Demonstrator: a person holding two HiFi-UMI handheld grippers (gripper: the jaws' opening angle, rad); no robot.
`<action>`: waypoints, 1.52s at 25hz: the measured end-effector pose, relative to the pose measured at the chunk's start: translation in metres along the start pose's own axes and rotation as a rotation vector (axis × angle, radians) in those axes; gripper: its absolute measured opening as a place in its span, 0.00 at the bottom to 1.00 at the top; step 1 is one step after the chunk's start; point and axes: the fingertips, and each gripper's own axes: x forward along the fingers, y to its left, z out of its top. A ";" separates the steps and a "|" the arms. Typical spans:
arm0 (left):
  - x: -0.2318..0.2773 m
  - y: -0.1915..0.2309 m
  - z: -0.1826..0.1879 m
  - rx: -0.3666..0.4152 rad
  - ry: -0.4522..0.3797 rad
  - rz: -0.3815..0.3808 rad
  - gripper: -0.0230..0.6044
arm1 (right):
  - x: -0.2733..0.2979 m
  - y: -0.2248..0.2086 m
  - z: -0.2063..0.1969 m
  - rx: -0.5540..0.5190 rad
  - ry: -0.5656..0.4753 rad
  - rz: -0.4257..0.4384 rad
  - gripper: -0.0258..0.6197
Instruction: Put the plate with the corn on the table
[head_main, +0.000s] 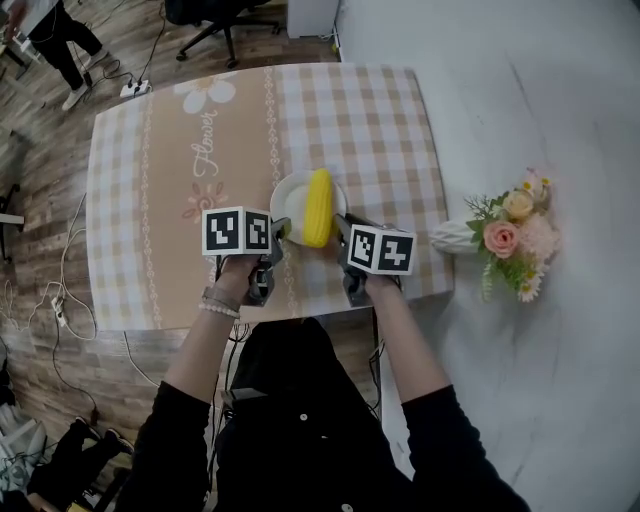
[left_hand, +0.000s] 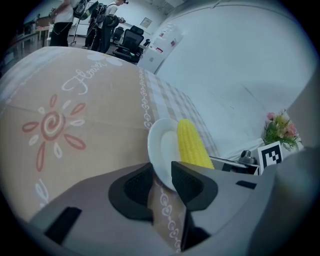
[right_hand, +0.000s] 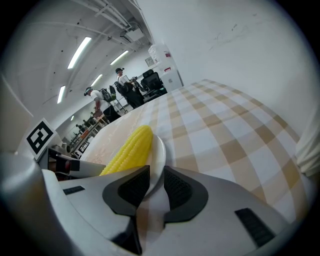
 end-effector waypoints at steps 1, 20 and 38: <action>-0.001 0.001 0.000 0.005 -0.004 0.004 0.22 | 0.000 0.000 0.000 -0.003 0.001 -0.001 0.22; -0.051 -0.004 0.007 0.265 -0.181 0.090 0.08 | -0.041 -0.003 0.020 -0.094 -0.170 -0.085 0.12; -0.154 -0.109 0.034 0.629 -0.494 -0.012 0.06 | -0.152 0.070 0.053 -0.266 -0.445 -0.073 0.11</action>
